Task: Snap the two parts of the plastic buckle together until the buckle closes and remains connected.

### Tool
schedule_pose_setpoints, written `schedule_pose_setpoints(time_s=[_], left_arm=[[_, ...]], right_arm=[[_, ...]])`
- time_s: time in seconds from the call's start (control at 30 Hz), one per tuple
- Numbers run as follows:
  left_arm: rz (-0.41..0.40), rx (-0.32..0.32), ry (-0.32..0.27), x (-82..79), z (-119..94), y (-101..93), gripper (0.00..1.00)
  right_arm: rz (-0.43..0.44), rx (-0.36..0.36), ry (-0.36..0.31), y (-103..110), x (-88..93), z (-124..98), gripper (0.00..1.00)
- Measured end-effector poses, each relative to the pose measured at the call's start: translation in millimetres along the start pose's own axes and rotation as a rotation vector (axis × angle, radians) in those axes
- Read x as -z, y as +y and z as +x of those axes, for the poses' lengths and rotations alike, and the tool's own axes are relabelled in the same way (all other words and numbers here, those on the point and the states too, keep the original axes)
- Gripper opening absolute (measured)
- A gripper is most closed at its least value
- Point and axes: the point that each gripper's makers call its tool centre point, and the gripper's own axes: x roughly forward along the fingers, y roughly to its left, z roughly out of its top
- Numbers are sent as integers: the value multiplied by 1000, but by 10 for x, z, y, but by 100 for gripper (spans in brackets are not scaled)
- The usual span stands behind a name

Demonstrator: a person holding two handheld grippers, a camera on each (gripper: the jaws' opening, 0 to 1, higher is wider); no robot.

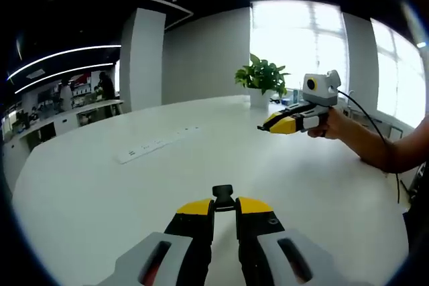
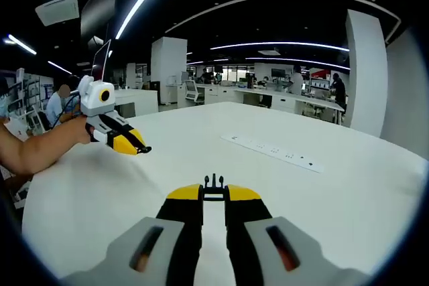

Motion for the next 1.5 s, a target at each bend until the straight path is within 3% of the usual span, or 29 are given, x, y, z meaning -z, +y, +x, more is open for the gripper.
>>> schedule_pose_setpoints(time_s=[0.17,0.33,0.57,0.97,1.17,1.5], left_arm=[[17,-14,30,66,19,-11,11],[4,16,23,78,18,-53,11],[47,40,50,60,-29,-136,10],[61,91,44,-14,-95,-272,10],[90,124,47,-42,-159,-363,11],[85,146,34,-20,-196,-462,11]], right_arm=[[9,-28,2,68,13,22,10],[0,-53,6,122,12,12,10],[-3,-80,32,157,73,53,10],[-7,-102,28,153,21,-9,10],[-42,-141,25,268,-62,-117,10],[-36,-160,33,330,-15,-140,10]])
